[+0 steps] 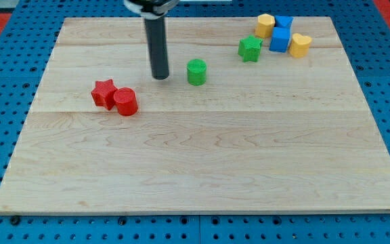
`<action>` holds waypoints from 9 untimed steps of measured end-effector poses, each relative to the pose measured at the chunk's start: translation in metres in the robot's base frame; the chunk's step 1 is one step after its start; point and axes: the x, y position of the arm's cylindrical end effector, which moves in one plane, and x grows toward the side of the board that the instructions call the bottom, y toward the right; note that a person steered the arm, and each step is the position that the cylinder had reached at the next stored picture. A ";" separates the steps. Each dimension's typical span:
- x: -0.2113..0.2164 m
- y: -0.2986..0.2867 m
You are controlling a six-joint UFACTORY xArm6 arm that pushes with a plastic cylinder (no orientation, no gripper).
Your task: Slide the red star up a bit
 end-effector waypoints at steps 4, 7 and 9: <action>0.065 0.076; 0.074 0.038; 0.108 -0.075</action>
